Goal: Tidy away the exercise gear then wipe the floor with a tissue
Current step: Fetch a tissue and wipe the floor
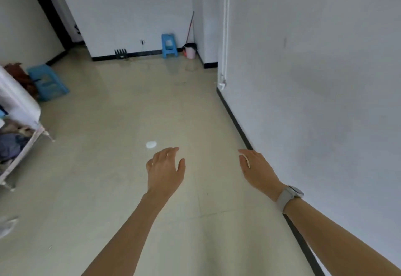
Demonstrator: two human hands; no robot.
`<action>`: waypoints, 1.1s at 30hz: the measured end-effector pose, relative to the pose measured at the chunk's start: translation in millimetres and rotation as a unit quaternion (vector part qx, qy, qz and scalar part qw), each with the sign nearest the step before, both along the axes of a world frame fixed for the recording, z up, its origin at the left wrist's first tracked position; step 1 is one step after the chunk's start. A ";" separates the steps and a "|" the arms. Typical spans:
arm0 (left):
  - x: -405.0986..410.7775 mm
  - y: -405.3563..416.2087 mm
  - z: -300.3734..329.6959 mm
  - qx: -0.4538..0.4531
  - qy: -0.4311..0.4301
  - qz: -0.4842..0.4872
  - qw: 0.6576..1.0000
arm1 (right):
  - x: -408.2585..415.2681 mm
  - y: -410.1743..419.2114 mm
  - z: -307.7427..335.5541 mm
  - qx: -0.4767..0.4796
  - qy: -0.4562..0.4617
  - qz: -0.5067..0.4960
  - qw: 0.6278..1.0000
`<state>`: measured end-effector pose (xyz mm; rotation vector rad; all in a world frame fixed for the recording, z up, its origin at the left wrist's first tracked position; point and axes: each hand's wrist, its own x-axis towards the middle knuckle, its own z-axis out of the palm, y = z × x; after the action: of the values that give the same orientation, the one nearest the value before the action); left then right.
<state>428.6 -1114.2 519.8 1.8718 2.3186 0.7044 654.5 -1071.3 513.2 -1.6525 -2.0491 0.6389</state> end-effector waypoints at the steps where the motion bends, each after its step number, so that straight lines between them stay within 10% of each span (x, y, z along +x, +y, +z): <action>1: -24.0 16.8 -2.6 -0.013 0.002 0.020 1.000 | -22.4 22.8 -4.7 -0.008 -0.002 0.012 1.000; 33: -396.0 849.6 -45.7 -0.097 -0.070 0.142 0.983 | -427.3 924.4 -54.6 -0.060 -0.075 0.172 0.980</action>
<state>32.6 -264.7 474.1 1.3821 2.4843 0.5881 227.2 -146.9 458.6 -1.4584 -2.4795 0.7852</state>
